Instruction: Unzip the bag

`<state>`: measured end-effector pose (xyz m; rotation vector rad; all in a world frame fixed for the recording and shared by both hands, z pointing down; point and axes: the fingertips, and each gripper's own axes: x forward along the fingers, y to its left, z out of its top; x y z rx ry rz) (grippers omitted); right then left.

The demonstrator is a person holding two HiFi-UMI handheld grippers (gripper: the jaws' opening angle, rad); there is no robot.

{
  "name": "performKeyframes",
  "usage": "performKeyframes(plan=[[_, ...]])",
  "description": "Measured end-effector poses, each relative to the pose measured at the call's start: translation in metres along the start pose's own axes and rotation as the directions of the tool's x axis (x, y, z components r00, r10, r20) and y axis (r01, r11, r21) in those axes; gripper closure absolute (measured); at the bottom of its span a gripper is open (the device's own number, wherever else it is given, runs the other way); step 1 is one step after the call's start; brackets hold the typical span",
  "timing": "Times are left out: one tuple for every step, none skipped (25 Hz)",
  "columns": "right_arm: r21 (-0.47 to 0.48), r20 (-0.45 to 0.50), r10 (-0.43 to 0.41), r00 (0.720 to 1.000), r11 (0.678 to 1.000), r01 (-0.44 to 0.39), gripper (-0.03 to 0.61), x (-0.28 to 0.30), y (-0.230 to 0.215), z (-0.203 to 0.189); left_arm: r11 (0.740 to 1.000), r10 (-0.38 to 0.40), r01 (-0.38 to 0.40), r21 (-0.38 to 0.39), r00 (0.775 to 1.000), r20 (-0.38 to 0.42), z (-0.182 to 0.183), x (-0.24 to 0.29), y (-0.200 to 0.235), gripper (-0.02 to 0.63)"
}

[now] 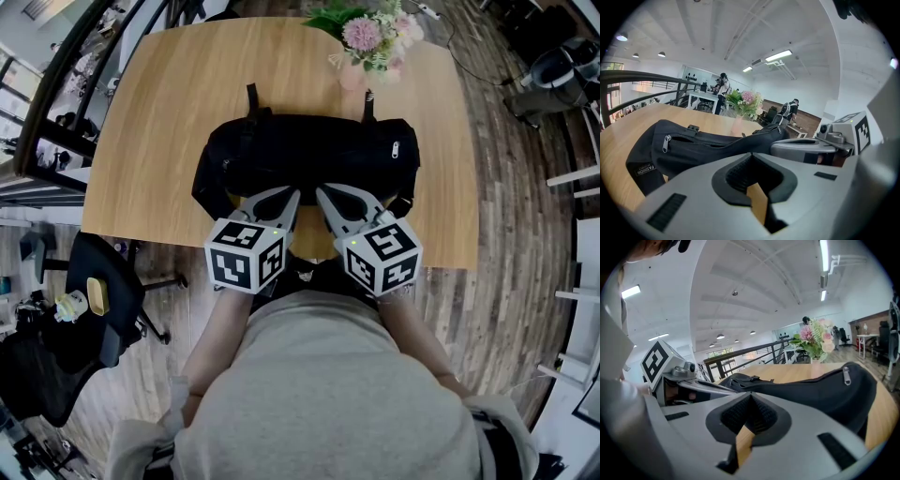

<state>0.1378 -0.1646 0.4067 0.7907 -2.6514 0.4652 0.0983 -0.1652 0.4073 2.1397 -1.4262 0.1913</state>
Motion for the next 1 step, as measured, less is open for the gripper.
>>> performKeyframes(plan=[[0.000, 0.002, -0.002, 1.000, 1.000, 0.002, 0.572, -0.0003, -0.0006, 0.0004, 1.000, -0.001, 0.001, 0.001, 1.000, -0.001, -0.0001, 0.0004, 0.0000, 0.591]])
